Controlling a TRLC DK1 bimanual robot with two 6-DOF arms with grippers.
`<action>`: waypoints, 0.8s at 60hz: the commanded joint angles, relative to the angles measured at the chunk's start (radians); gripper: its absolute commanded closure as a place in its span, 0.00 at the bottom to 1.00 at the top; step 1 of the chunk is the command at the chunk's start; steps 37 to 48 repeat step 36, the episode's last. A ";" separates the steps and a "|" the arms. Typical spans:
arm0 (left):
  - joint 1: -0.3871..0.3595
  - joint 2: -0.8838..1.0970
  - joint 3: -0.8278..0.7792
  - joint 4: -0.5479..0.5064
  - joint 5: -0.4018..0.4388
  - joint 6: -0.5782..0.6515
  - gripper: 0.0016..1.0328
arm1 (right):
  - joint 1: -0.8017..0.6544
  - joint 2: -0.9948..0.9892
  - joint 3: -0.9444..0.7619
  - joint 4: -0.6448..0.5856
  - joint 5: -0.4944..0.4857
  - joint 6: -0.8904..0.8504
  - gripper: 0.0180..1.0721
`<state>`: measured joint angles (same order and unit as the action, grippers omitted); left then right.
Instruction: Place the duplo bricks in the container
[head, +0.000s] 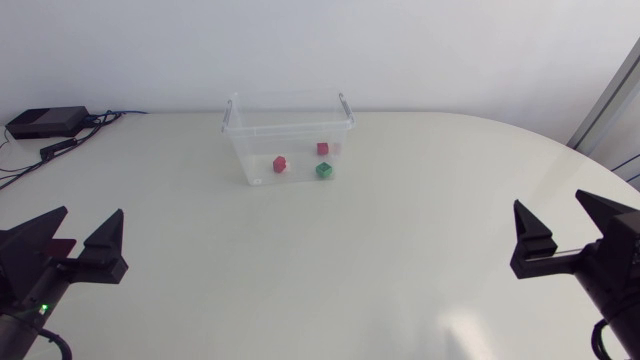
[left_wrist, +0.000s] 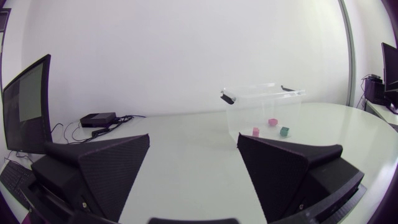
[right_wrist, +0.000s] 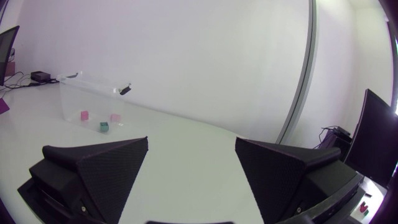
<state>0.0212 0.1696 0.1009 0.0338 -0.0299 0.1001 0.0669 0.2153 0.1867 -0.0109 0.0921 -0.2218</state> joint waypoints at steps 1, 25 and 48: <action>-0.009 -0.038 -0.040 -0.008 0.011 -0.040 0.05 | -0.017 -0.045 -0.052 0.013 -0.018 0.069 0.04; -0.021 -0.170 -0.101 -0.034 0.030 -0.100 0.05 | -0.067 -0.215 -0.187 0.011 -0.092 0.222 0.04; -0.021 -0.170 -0.101 -0.034 0.030 -0.100 0.05 | -0.067 -0.215 -0.187 0.011 -0.092 0.222 0.04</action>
